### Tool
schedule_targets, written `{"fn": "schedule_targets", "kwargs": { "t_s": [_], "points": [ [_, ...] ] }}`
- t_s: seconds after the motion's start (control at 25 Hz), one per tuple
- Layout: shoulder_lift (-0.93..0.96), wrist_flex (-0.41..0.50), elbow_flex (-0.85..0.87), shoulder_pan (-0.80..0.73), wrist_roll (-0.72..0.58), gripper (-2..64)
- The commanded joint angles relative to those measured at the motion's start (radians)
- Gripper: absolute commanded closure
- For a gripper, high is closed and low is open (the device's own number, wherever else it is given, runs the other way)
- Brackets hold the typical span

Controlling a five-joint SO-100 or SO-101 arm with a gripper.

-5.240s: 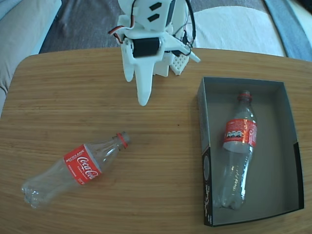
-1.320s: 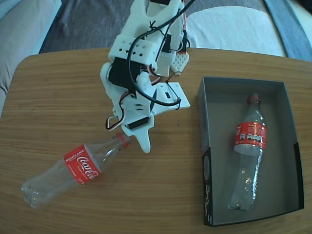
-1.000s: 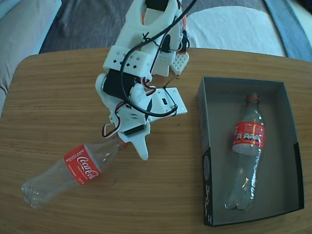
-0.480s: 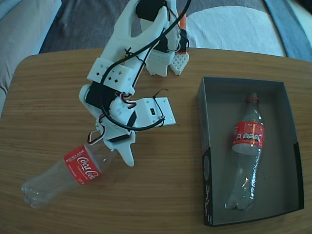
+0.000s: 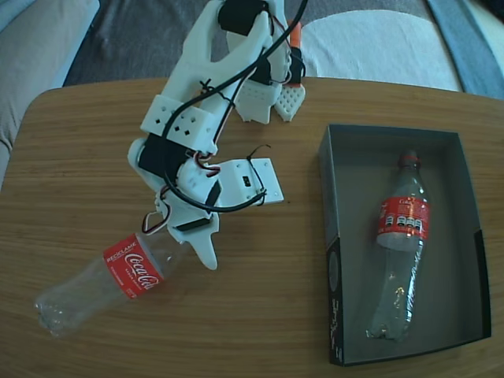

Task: Grasp the bottles and put them in the box.

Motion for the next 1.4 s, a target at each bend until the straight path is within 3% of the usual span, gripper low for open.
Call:
{"fn": "schedule_targets", "kwargs": {
  "t_s": [0.0,0.4,0.68,0.84,1.36],
  "points": [
    [-0.005,-0.003,-0.034,0.002,-0.009,10.6],
    [-0.025,-0.003,-0.049,-0.014,-0.009,12.7],
    [-0.025,-0.003,-0.051,-0.048,-0.009,45.9],
    [-0.021,-0.003,-0.049,-0.051,-0.009,61.4],
    [-0.02,0.009,-0.051,-0.046,-0.009,59.3]
  ]
}}
